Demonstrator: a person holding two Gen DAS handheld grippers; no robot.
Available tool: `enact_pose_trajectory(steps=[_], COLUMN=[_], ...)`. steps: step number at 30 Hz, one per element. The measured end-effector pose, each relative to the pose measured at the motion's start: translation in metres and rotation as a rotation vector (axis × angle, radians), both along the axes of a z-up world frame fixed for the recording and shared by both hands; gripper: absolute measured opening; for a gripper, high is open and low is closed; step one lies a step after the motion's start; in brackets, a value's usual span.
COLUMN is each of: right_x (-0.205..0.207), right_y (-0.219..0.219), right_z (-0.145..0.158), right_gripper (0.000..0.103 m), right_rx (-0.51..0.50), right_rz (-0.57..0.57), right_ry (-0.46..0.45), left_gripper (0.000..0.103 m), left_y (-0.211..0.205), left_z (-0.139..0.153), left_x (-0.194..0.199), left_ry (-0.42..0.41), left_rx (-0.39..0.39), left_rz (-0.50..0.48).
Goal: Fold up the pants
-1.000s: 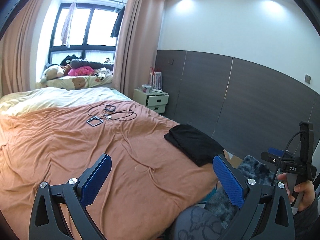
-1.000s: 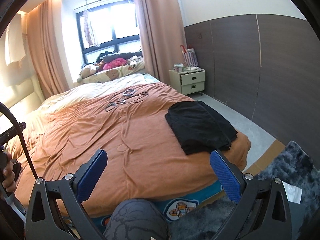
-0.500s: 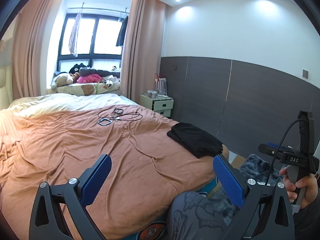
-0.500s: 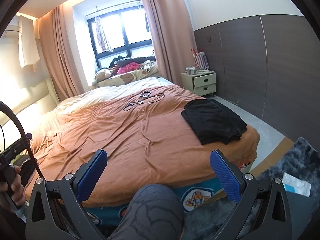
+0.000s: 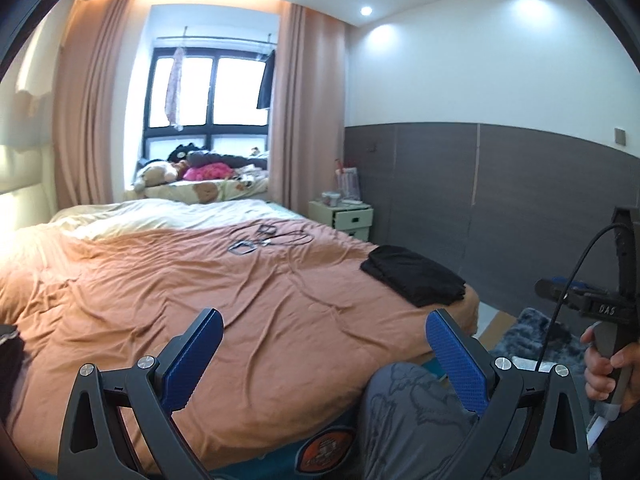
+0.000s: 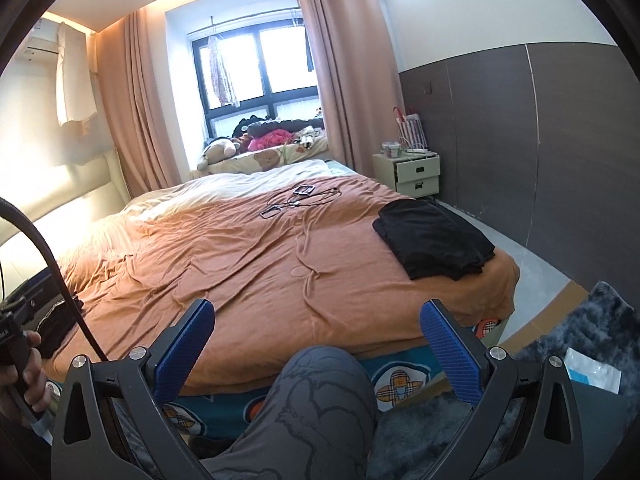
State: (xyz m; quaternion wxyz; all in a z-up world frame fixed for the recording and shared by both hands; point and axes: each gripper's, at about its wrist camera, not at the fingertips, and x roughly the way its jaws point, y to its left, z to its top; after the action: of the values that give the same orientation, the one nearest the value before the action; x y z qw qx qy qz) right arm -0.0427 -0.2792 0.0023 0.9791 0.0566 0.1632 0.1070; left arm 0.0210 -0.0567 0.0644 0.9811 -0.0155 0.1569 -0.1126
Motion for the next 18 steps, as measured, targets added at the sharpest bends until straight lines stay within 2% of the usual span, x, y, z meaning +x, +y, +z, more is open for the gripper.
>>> enact_pose_trajectory(steps=[9,18], right_x=[-0.013,-0.012], right_y=[0.028,0.049], right_z=[-0.021,-0.036], right_gripper=[0.103,0.103], right_rx=[-0.034,-0.067], right_rz=[0.006,0.010], right_ry=[-0.031,-0.031], left_gripper=[0.102,0.102], left_y=[0.015,0.027], left_z=[-0.021,-0.036], left_x=[-0.026,-0.031], left_ry=[0.008,0.034], left_rx=[0.027,-0.009], left_rz=[0.070,0.103])
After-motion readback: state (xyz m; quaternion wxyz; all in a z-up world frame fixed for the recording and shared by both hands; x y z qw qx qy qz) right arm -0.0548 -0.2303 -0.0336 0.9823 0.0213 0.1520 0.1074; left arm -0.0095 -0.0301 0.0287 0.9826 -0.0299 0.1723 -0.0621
